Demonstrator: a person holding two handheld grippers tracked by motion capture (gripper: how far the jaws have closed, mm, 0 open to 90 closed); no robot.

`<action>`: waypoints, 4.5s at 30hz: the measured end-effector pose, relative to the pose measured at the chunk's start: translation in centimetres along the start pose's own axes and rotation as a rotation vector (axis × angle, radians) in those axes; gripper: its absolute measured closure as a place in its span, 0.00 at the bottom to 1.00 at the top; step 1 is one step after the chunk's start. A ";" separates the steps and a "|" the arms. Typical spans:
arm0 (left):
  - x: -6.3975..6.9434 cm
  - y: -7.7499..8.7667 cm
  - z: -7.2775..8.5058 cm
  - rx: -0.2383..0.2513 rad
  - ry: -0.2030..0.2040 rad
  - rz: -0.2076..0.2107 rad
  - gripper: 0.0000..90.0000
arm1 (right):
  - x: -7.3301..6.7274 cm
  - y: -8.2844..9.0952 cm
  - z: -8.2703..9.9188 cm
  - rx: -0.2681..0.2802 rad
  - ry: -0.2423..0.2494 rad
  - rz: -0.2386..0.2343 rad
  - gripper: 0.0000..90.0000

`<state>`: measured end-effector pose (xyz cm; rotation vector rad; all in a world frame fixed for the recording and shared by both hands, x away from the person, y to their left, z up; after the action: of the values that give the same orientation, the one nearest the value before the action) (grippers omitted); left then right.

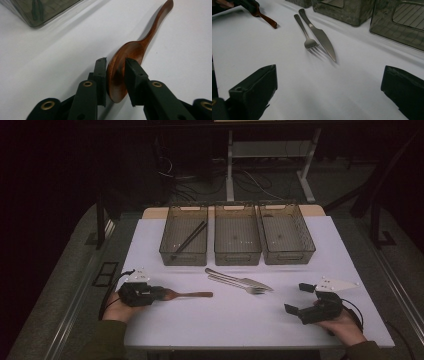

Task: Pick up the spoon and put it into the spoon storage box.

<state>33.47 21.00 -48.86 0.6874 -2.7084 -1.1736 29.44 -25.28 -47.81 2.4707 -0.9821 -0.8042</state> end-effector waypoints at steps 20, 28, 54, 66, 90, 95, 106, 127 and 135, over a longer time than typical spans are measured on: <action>0.3 0.4 -0.4 0.024 0.005 0.049 0.91 | 0.0 0.0 0.0 0.000 0.001 -0.002 0.00; -0.1 1.2 -1.3 0.084 0.029 0.013 0.91 | -0.1 -0.2 0.0 -0.003 0.003 -0.002 0.00; 2.2 0.6 -8.0 0.199 0.061 -0.010 0.91 | -0.4 -1.1 0.1 -0.008 -0.005 -0.010 0.00; 1.5 -0.3 -9.7 0.219 0.104 -0.045 0.91 | -0.3 -1.3 -0.1 -0.003 -0.014 -0.013 0.00; -0.3 -2.3 -14.0 0.243 0.121 -0.099 0.91 | -0.3 -1.4 -0.4 0.001 -0.014 -0.030 0.00; -1.0 -2.9 -15.1 0.252 0.128 -0.110 0.91 | -0.3 -1.5 -0.4 0.003 -0.021 -0.028 0.00; -2.7 -4.5 -17.7 0.238 0.124 -0.163 0.91 | -0.5 -1.2 -0.5 0.009 -0.010 -0.030 0.00; -6.0 -9.5 -21.1 0.147 0.143 -0.259 0.91 | -0.4 -1.0 -0.6 0.019 -0.018 -0.034 0.00; -6.5 -11.8 -21.9 0.090 0.144 -0.287 0.91 | -0.4 -0.9 -0.7 0.021 -0.020 -0.036 0.00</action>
<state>49.49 2.25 -41.56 1.1577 -2.6167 -1.0121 30.06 -24.26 -47.62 2.5096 -0.9606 -0.8356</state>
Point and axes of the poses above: each handheld gripper's, and its own axes: y roughly backward along the jaws, z roughly out of its underside, x roughly to its right, the point moved 7 cm from there along -y, roughly forward along the jaws, and after that the axes turned 13 degrees about -y, right-handed, at the moved point
